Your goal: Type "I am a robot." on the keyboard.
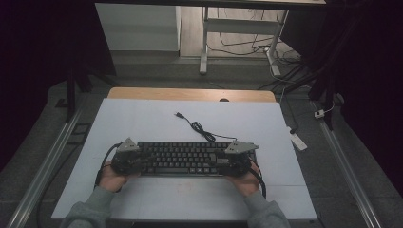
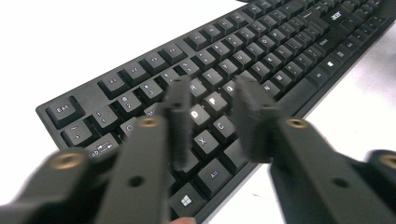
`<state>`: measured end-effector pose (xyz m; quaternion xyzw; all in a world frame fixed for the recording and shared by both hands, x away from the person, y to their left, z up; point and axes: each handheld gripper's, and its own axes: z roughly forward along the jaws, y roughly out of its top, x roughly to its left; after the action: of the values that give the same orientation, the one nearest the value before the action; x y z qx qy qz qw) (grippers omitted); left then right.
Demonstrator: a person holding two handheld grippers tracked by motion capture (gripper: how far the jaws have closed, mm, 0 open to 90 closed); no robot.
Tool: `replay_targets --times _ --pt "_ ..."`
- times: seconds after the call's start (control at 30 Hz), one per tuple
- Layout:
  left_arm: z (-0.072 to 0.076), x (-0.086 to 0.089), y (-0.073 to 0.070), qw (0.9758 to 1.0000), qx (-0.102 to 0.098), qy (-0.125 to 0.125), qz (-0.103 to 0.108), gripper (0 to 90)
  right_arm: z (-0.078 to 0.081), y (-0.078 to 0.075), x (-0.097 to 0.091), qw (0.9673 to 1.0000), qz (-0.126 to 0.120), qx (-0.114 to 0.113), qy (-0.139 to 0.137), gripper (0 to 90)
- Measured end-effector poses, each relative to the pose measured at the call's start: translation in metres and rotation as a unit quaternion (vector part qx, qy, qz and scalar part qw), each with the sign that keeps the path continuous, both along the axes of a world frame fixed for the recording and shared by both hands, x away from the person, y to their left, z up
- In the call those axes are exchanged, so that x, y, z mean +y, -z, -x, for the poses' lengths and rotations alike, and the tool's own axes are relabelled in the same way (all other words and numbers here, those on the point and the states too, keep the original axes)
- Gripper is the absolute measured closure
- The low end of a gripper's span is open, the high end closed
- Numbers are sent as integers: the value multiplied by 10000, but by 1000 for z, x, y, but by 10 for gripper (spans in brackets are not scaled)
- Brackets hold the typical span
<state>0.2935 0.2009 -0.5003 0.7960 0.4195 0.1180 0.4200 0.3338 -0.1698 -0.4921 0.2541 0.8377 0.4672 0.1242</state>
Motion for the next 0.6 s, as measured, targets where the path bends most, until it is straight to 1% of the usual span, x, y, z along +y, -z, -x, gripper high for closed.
replay_targets --times 0.03,0.1,0.17,0.2,0.33,0.43,0.6 --pt "1 0 -1 10000 -1 18 0 783 0 0 0 10000 -50 -4 -8 511" --pt "3 -2 -1 10000 6 73 -6 852 -1 0 1 10000 -47 -10 -11 511" --pt "4 -6 -1 9999 34 154 -39 886 -1 0 2 10000 -62 -7 -34 511" --pt "4 -9 0 9998 46 204 -57 888 -1 0 2 10000 -25 -7 -43 511" --pt "6 -20 3 9991 86 392 -145 889 1 -1 3 10000 -14 -25 -71 510" --pt "6 -28 3 9987 88 459 -199 889 1 -1 4 10000 -9 -33 -56 511" --pt "5 -38 4 9983 107 531 -211 889 1 0 3 10000 66 -20 -24 509"
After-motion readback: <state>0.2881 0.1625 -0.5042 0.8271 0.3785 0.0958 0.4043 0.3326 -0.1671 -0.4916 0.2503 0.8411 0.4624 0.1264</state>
